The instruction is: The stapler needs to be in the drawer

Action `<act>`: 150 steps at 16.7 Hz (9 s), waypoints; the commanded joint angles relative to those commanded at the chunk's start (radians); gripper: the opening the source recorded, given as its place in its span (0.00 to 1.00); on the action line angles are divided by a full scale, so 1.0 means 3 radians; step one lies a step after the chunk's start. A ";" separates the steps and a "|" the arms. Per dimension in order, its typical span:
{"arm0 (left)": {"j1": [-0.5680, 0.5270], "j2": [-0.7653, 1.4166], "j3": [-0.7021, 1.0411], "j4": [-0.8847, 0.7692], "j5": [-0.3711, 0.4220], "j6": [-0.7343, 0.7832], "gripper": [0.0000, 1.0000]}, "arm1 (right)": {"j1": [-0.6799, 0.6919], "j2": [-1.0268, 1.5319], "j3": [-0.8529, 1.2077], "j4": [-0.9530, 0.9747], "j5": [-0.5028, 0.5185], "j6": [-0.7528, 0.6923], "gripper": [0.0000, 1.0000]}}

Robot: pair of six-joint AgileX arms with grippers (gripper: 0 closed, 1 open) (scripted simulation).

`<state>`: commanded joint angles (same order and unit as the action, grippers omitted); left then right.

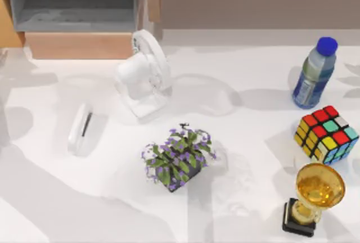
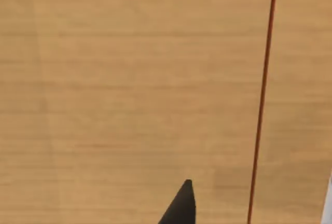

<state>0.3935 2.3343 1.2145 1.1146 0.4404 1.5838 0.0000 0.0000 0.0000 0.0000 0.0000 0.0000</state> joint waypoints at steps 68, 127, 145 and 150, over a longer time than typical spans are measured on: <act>0.0968 -0.0993 -0.2423 0.1299 0.0944 0.0038 0.75 | 0.0000 0.0000 0.0000 0.0000 0.0000 0.0000 1.00; -0.2203 -0.1162 0.1038 -0.7420 -0.1476 -0.5556 1.00 | 0.0000 0.0000 0.0000 0.0000 0.0000 0.0000 1.00; -0.2195 -0.0861 0.0506 -0.6587 -0.1474 -0.5544 0.77 | 0.0000 0.0000 0.0000 0.0000 0.0000 0.0000 1.00; -0.2195 -0.0861 0.0506 -0.6587 -0.1474 -0.5544 0.40 | 0.0000 0.0000 0.0000 0.0000 0.0000 0.0000 1.00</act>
<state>-0.2652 2.0759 1.3663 -0.8614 -0.0018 -0.0794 0.0000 0.0000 0.0000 0.0000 0.0000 0.0000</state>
